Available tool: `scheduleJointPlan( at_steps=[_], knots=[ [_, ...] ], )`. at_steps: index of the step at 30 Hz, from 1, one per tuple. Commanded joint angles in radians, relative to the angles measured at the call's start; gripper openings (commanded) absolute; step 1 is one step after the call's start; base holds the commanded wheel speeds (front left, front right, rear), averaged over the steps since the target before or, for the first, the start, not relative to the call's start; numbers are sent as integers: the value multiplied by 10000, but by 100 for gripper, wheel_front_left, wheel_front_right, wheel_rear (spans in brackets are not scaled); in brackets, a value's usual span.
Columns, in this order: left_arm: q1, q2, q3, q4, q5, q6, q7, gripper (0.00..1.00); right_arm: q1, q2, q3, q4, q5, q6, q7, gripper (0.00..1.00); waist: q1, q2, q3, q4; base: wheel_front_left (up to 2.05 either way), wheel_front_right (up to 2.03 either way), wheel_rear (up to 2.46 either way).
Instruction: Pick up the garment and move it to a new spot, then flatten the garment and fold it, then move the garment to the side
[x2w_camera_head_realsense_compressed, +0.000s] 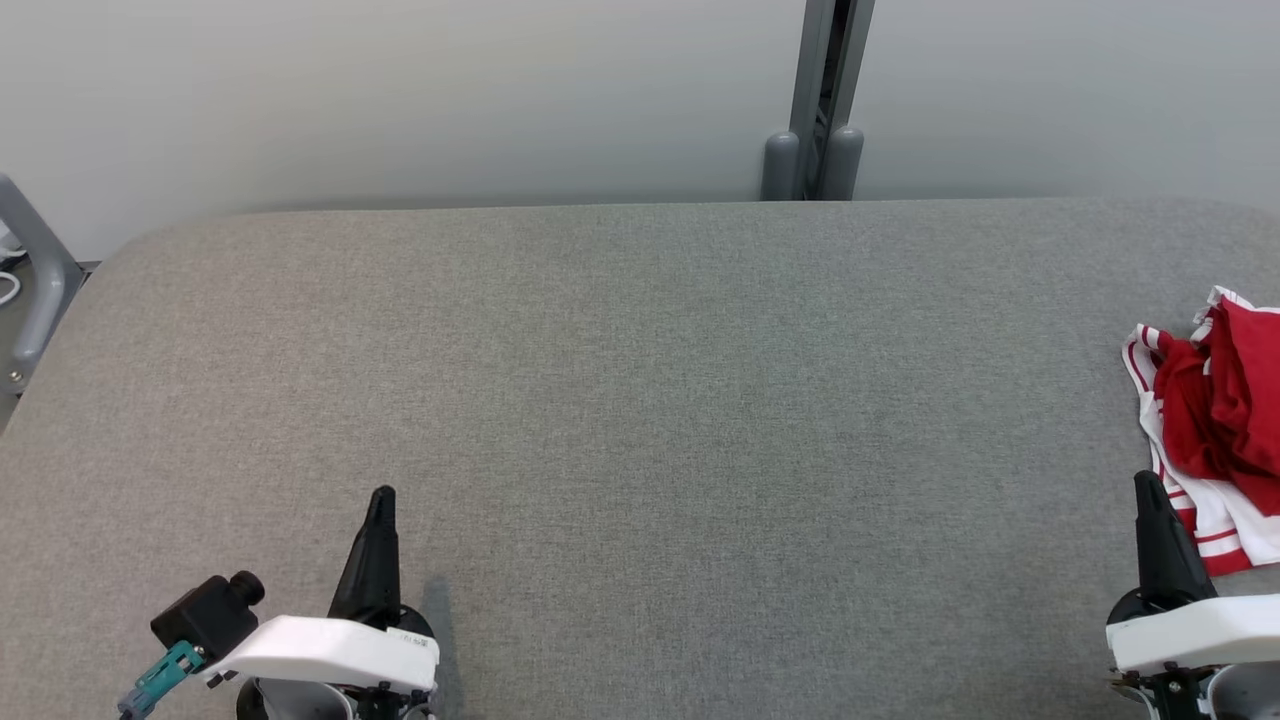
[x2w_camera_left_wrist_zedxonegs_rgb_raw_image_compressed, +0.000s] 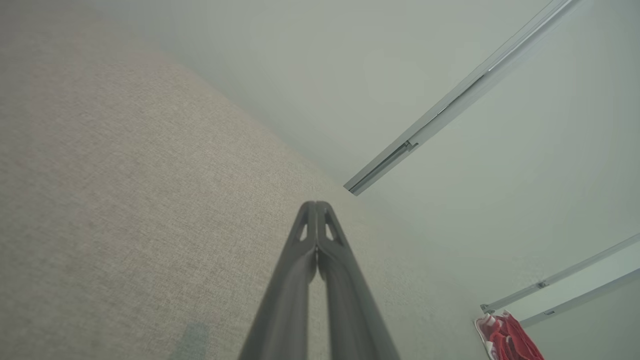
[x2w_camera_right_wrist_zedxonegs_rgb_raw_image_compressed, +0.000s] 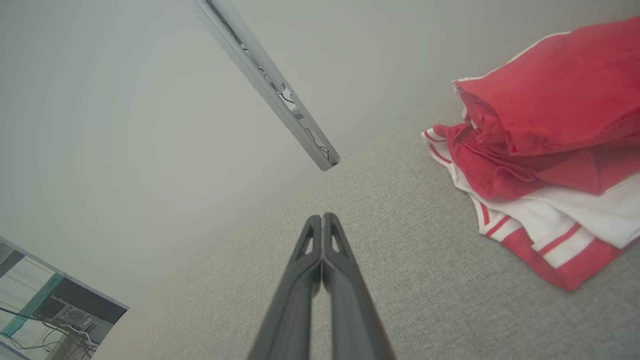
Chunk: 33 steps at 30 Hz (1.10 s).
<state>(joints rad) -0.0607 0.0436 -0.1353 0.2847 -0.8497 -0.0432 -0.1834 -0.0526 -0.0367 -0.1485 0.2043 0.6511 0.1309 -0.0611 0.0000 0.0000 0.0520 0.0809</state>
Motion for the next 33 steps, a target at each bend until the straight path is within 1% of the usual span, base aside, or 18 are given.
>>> scheduleJointPlan(
  at_steps=[1,2,16,33],
  knots=[
    [-367,39,9,-87,-373,-93,86,0,-237,-90,-127,-109,442,1,144,0,0,0,-10,-16,0,0,0],
    [-413,41,5,-62,-625,-116,135,0,-245,-94,-201,-98,732,1,242,0,0,0,-20,-33,0,0,0],
    [-719,51,-24,97,-2222,-296,413,0,-286,-112,-657,-23,2592,0,906,0,0,0,-92,-155,0,0,0],
    [-1041,62,-66,265,-3826,-460,691,0,-320,-131,-1113,58,4430,-1,1562,0,0,0,-174,-294,0,0,0]
  ],
)
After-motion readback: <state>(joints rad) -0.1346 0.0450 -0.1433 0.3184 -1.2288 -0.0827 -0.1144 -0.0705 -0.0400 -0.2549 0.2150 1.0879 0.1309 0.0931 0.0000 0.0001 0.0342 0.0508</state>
